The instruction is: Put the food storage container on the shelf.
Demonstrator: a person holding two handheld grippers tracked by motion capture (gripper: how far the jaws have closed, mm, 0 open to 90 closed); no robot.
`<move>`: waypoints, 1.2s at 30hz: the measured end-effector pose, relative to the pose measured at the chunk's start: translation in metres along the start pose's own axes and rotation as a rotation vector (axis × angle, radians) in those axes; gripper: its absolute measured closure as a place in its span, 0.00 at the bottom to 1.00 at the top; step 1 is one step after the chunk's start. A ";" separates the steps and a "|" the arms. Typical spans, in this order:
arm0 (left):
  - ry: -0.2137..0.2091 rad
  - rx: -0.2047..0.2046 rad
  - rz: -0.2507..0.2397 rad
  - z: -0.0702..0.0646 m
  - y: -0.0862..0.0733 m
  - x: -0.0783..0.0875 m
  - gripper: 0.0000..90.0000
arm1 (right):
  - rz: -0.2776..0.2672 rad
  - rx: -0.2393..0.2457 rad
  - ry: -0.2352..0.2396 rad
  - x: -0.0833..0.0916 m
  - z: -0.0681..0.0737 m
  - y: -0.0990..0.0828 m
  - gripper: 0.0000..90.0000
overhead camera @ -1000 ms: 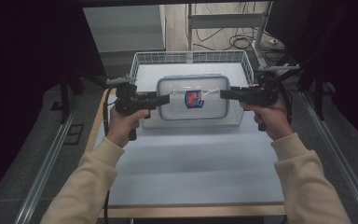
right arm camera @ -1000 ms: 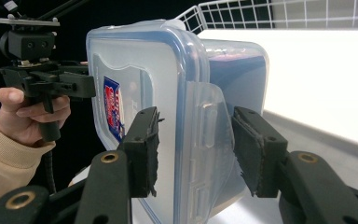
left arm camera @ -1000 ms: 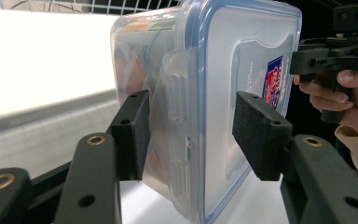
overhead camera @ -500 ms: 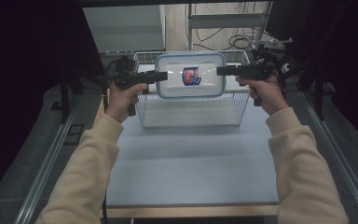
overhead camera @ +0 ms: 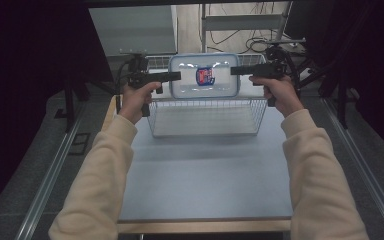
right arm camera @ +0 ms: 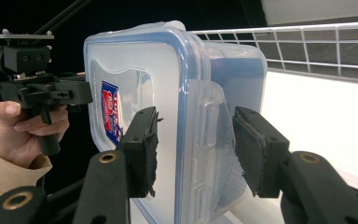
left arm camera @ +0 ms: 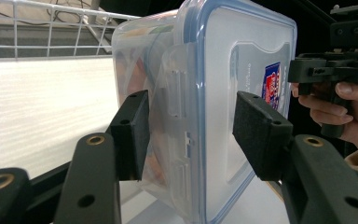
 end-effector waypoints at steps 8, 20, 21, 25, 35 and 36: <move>0.019 0.082 -0.013 0.010 0.007 -0.012 0.49 | -0.013 -0.051 -0.043 -0.008 -0.008 0.005 0.53; 0.081 0.153 -0.045 0.033 0.010 -0.035 0.38 | -0.032 -0.117 -0.187 -0.024 -0.022 0.009 0.46; 0.075 0.164 -0.046 0.033 0.009 -0.036 0.35 | -0.029 -0.111 -0.199 -0.026 -0.021 0.007 0.45; 0.082 0.151 -0.046 0.033 0.008 -0.038 0.27 | -0.079 -0.110 -0.221 -0.025 -0.021 0.007 0.45; 0.108 -0.005 -0.077 0.010 0.008 -0.006 0.18 | -0.121 0.003 -0.184 0.002 -0.005 0.000 0.40; 0.116 -0.014 -0.076 0.007 0.004 -0.003 0.18 | -0.121 0.017 -0.180 0.005 -0.003 -0.002 0.40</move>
Point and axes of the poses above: each handheld gripper's, and its own axes: x roughly backward along the jaws, y roughly out of its top, z roughly to its left, the point moved 7 cm from there along -x, roughly forward along the jaws, and after that the axes turned 3 degrees about -x, right-handed, at the moved point
